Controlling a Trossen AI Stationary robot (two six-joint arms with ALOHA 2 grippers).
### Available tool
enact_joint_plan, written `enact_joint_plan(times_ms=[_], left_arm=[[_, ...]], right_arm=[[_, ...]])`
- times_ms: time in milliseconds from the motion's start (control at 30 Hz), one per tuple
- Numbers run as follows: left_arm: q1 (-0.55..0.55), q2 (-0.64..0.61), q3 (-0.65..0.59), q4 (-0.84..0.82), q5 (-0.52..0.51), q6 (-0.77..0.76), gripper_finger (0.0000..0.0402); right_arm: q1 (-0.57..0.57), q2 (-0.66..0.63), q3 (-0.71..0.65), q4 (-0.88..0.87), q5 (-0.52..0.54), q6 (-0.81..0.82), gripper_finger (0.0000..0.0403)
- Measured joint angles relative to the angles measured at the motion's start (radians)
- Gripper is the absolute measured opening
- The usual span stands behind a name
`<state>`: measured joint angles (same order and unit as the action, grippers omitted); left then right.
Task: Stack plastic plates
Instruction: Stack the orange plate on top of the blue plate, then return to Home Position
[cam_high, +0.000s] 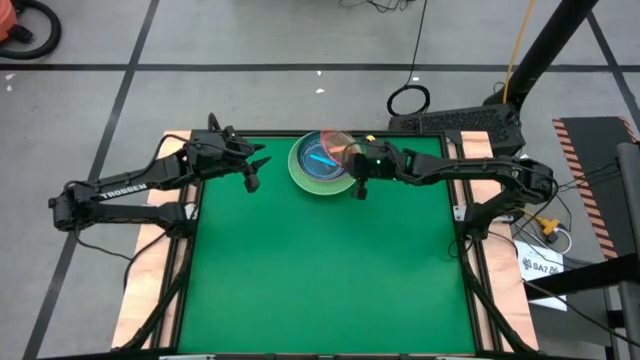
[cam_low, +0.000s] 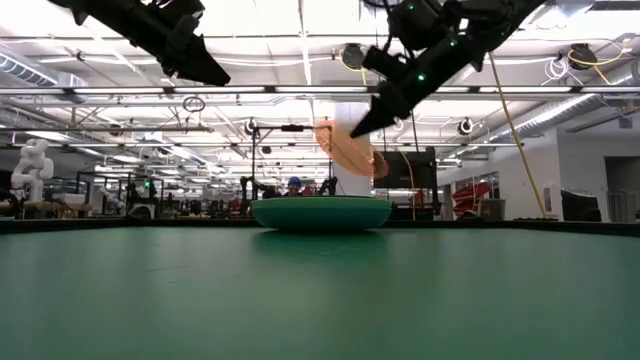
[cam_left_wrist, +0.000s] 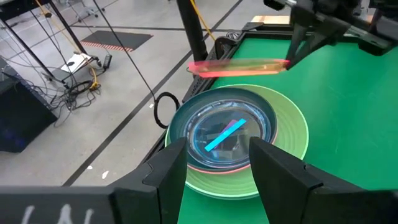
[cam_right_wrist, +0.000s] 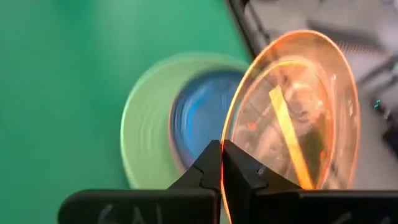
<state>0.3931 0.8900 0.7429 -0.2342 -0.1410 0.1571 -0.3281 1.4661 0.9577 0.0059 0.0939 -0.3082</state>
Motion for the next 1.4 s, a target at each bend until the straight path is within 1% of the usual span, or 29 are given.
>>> enact_joint_plan(times_ms=[100, 200, 267, 467, 567, 667, 833, 933, 1100, 1167, 1333, 1400], left_arm=[[0.000, 0.000, 0.000, 0.002, 0.000, 0.006, 0.0179], [0.001, 0.000, 0.000, 0.012, 0.000, 0.006, 0.0179], [0.001, 0.000, 0.000, 0.013, 0.000, 0.017, 0.0179], [0.001, 0.000, 0.000, 0.016, 0.000, 0.018, 0.0179], [0.001, 0.000, 0.000, 0.016, 0.000, 0.017, 0.0179], [0.001, 0.000, 0.000, 0.014, 0.000, 0.017, 0.0179], [0.001, 0.000, 0.000, 0.004, 0.000, 0.016, 0.0179], [0.001, 0.000, 0.000, 0.000, 0.000, 0.015, 0.0179], [0.001, 0.000, 0.000, 0.000, 0.000, 0.013, 0.0179], [0.001, 0.000, 0.000, 0.000, 0.000, 0.012, 0.0179], [0.001, 0.000, 0.000, 0.000, 0.000, 0.006, 0.0179], [0.001, 0.000, 0.000, 0.000, 0.000, -0.002, 0.0179]], right_arm=[[0.002, 0.041, 0.002, 0.130, -0.070, -0.024, 0.0000], [0.001, 0.104, 0.024, 0.170, -0.119, -0.041, 0.0000], [0.001, 0.153, 0.070, 0.131, -0.125, -0.067, 0.0000], [0.003, 0.289, 0.263, -0.126, -0.116, -0.173, 0.0000], [0.003, 0.338, 0.331, -0.235, -0.064, -0.208, 0.0000], [0.002, 0.370, 0.364, -0.286, -0.039, -0.234, 0.0000], [0.002, 0.380, 0.365, -0.290, -0.039, -0.232, 0.0002], [0.003, 0.379, 0.365, -0.283, -0.039, -0.228, 0.0018], [0.001, 0.379, 0.365, -0.265, -0.037, -0.196, 0.0065], [0.001, 0.379, 0.365, -0.265, -0.016, -0.177, 0.0082], [0.001, 0.379, 0.365, -0.265, -0.007, -0.131, 0.0117], [0.000, 0.379, 0.365, -0.265, 0.038, -0.090, 0.0132]])
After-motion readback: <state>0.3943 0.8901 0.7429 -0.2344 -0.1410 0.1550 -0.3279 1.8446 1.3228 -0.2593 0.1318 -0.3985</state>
